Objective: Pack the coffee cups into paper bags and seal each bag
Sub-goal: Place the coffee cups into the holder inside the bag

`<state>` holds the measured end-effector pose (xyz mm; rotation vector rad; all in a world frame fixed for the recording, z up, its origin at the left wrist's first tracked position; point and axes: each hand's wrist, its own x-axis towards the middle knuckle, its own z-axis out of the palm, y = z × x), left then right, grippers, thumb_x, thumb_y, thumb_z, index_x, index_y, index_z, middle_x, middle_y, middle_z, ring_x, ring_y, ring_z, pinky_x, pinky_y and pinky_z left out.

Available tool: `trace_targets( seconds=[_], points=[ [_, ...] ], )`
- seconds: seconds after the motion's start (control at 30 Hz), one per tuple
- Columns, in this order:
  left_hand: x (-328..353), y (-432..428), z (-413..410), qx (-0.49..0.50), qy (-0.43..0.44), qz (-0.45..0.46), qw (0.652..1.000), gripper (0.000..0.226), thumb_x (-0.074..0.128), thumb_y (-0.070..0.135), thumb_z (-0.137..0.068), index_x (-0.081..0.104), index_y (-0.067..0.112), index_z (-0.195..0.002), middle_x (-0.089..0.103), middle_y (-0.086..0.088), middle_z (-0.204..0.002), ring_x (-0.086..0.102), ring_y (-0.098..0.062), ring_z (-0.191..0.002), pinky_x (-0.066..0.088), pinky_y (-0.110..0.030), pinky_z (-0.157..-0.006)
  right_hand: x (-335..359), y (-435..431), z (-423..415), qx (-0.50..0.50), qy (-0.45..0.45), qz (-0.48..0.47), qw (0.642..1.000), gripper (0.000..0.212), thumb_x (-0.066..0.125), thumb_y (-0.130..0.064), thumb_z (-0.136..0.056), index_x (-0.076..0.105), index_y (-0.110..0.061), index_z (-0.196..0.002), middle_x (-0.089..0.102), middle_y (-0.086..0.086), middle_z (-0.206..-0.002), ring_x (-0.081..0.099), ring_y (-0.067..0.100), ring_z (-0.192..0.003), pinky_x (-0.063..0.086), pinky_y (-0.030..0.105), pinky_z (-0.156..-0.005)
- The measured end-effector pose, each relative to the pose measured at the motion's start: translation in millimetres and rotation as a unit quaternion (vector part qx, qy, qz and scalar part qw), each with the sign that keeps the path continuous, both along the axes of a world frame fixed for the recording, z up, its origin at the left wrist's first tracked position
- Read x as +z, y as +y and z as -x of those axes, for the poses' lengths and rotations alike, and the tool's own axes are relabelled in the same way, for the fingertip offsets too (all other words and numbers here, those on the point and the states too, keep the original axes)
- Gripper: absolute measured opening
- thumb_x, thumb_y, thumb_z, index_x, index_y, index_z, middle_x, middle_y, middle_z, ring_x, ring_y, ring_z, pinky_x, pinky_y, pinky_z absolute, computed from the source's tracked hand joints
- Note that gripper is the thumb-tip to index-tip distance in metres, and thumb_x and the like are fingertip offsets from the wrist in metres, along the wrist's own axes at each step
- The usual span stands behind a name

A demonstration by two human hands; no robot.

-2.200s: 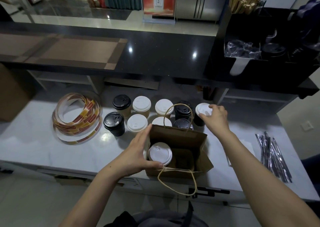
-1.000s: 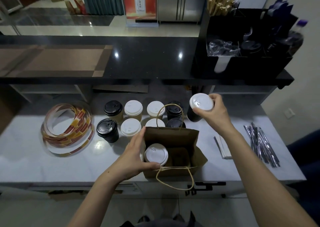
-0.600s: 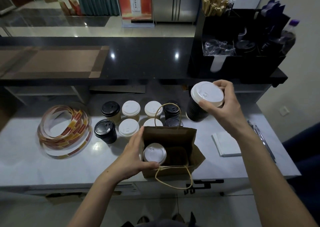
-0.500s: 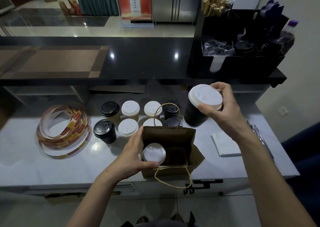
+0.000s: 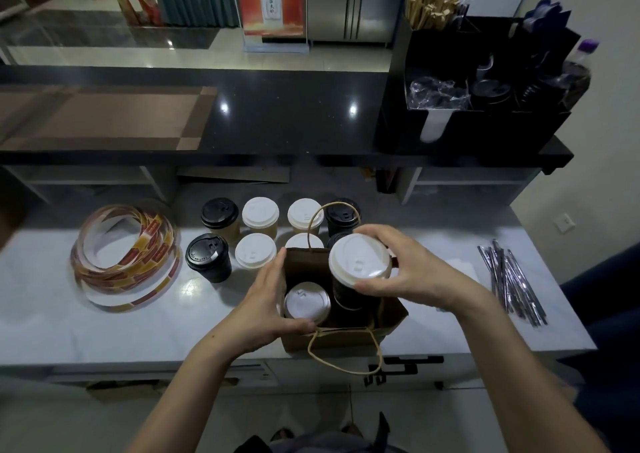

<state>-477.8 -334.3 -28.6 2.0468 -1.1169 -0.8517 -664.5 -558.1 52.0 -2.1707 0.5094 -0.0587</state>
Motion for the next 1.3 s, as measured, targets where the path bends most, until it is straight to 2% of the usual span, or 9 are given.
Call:
trace_targets(
  seconds=[0.2, 0.3, 0.43, 0.5, 0.6, 0.7, 0.9, 1.07, 1.3],
  points=[
    [-2.7, -0.4, -0.3, 0.006, 0.014, 0.005, 1.0, 0.145, 0.096, 0.045, -0.064, -0.01, 0.042, -0.163, 0.0, 0.02, -0.169, 0.004, 0.005, -0.151, 0.016, -0.026, -0.124, -10.5, 10.6, -12.7, 0.065, 0.091, 0.089, 0.99, 0.084, 0.085, -0.045, -0.078, 0.039, -0.039, -0.148, 0.044, -0.018, -0.141, 0.042, 0.005, -0.127, 0.038, 0.027, -0.109],
    [-3.6, 0.6, 0.4, 0.005, 0.022, 0.004, 1.0, 0.146, 0.097, 0.045, -0.064, -0.011, 0.042, -0.163, 0.0, 0.023, -0.166, 0.004, 0.004, -0.151, 0.016, -0.025, -0.124, -13.5, 11.7, -13.3, 0.077, 0.141, 0.13, 0.979, 0.085, 0.083, -0.044, -0.078, 0.036, -0.039, -0.149, 0.045, -0.014, -0.144, 0.046, 0.012, -0.129, 0.043, 0.032, -0.108],
    [-2.7, 1.4, 1.0, 0.007, 0.021, 0.006, 1.0, 0.144, 0.096, 0.044, -0.066, -0.011, 0.042, -0.163, 0.001, 0.023, -0.166, 0.006, 0.004, -0.151, 0.017, -0.024, -0.123, -12.1, 10.6, -12.2, 0.061, 0.201, 0.179, 0.961, 0.079, 0.081, -0.046, -0.078, 0.038, -0.039, -0.144, 0.048, -0.008, -0.128, 0.051, 0.015, -0.111, 0.052, 0.033, -0.091],
    [-2.0, 1.1, 1.5, 0.005, 0.018, 0.004, 1.0, 0.143, 0.096, 0.043, -0.067, -0.011, 0.043, -0.163, 0.0, 0.022, -0.166, 0.005, 0.005, -0.15, 0.017, -0.025, -0.123, -12.4, 10.0, -13.2, 0.064, 0.213, 0.2, 0.954, 0.077, 0.081, -0.047, -0.078, 0.039, -0.038, -0.143, 0.047, -0.007, -0.122, 0.049, 0.014, -0.104, 0.053, 0.032, -0.086],
    [-1.6, 0.6, 1.4, 0.004, 0.016, 0.002, 1.0, 0.144, 0.096, 0.044, -0.067, -0.012, 0.043, -0.162, -0.001, 0.02, -0.169, 0.005, 0.003, -0.15, 0.017, -0.028, -0.125, -15.8, 11.2, -15.5, 0.079, 0.22, 0.218, 0.947, 0.075, 0.081, -0.045, -0.08, 0.041, -0.032, -0.142, 0.052, -0.005, -0.132, 0.052, 0.016, -0.113, 0.054, 0.036, -0.089],
    [-1.1, 0.5, 0.8, 0.007, 0.02, 0.003, 1.0, 0.145, 0.096, 0.045, -0.066, -0.013, 0.044, -0.162, -0.002, 0.018, -0.17, 0.007, -0.001, -0.153, 0.018, -0.031, -0.126, -18.6, 16.1, -20.7, 0.098, 0.23, 0.25, 0.936, 0.075, 0.08, -0.041, -0.083, 0.039, -0.028, -0.145, 0.045, -0.002, -0.138, 0.054, 0.022, -0.118, 0.053, 0.036, -0.089],
    [0.5, -0.2, 1.9, 0.004, 0.013, -0.005, 1.0, 0.144, 0.095, 0.044, -0.069, -0.014, 0.042, -0.162, -0.004, 0.016, -0.171, 0.007, 0.002, -0.147, 0.019, -0.03, -0.124, -28.6, 26.5, -32.8, 0.118, 0.239, 0.327, 0.907, 0.057, 0.075, -0.028, -0.087, 0.045, -0.019, -0.135, 0.054, 0.007, -0.128, 0.052, 0.027, -0.118, 0.052, 0.038, -0.087],
    [-0.6, 1.2, 1.8, 0.002, 0.007, -0.002, 1.0, 0.143, 0.095, 0.043, -0.07, -0.013, 0.04, -0.163, -0.002, 0.018, -0.17, 0.007, 0.005, -0.146, 0.018, -0.023, -0.12, -37.1, 36.7, -39.0, 0.131, 0.258, 0.323, 0.901, 0.053, 0.074, -0.017, -0.089, 0.045, -0.014, -0.133, 0.057, 0.01, -0.122, 0.06, 0.028, -0.109, 0.051, 0.034, -0.078],
    [-2.4, 2.6, 1.2, 0.001, 0.014, 0.0, 1.0, 0.143, 0.094, 0.046, -0.069, -0.015, 0.044, -0.162, -0.005, 0.02, -0.17, 0.004, 0.003, -0.149, 0.017, -0.026, -0.123, -52.9, 34.6, -36.3, 0.117, 0.29, 0.301, 0.901, 0.053, 0.068, -0.011, -0.092, 0.045, -0.01, -0.139, 0.053, 0.013, -0.129, 0.062, 0.03, -0.11, 0.057, 0.039, -0.088]
  ],
)
